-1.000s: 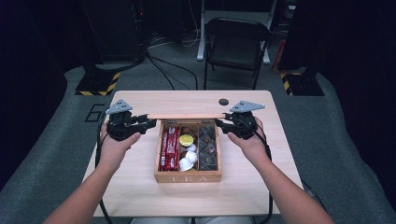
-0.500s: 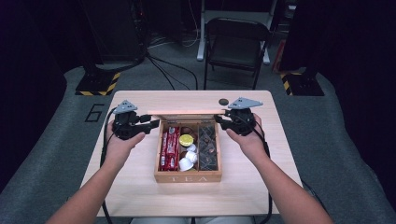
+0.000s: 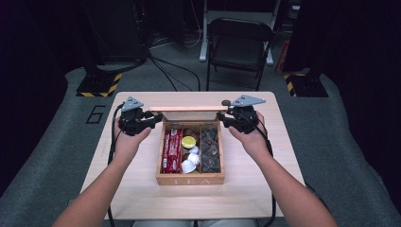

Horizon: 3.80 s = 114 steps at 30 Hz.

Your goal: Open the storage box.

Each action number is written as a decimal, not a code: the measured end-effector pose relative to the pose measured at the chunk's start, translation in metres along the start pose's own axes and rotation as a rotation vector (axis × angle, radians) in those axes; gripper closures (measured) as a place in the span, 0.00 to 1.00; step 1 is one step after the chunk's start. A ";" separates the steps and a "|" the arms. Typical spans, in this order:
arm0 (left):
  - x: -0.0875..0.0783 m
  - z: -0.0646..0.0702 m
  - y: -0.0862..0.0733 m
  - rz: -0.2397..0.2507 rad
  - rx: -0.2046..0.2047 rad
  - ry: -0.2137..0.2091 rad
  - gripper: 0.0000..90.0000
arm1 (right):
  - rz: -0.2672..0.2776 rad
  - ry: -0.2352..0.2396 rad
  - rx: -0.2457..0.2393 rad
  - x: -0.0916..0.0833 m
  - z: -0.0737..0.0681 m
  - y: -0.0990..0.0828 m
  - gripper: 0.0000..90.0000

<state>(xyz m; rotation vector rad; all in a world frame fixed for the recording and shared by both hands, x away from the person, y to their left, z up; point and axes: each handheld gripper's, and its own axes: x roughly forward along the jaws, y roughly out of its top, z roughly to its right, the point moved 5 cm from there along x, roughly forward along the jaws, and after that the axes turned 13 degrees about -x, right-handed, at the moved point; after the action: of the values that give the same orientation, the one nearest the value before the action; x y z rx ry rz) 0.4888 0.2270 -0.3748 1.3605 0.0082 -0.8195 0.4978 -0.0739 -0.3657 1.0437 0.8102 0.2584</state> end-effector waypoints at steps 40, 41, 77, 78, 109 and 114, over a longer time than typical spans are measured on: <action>0.020 -0.015 0.027 0.021 -0.047 -0.005 0.69 | -0.091 -0.044 0.038 0.062 0.016 -0.026 0.60; 0.021 -0.015 0.028 0.023 -0.050 -0.005 0.69 | -0.092 -0.043 0.027 0.064 0.017 -0.027 0.60; 0.032 -0.023 0.036 0.026 -0.103 0.002 0.69 | -0.123 -0.067 0.067 0.089 0.024 -0.042 0.72; 0.032 -0.023 0.036 0.024 -0.104 0.002 0.69 | -0.124 -0.067 0.067 0.089 0.024 -0.042 0.72; 0.018 -0.017 0.012 -0.012 -0.100 -0.022 0.66 | -0.128 -0.077 0.095 0.097 0.031 -0.039 0.72; 0.014 -0.014 0.006 -0.011 -0.117 -0.039 0.66 | -0.134 -0.072 0.120 0.100 0.034 -0.038 0.72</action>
<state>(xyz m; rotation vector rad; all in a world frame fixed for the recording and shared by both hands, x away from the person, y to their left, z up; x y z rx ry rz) 0.5085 0.2320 -0.3796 1.2349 0.0333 -0.8420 0.5837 -0.0607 -0.4361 1.0996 0.8341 0.0583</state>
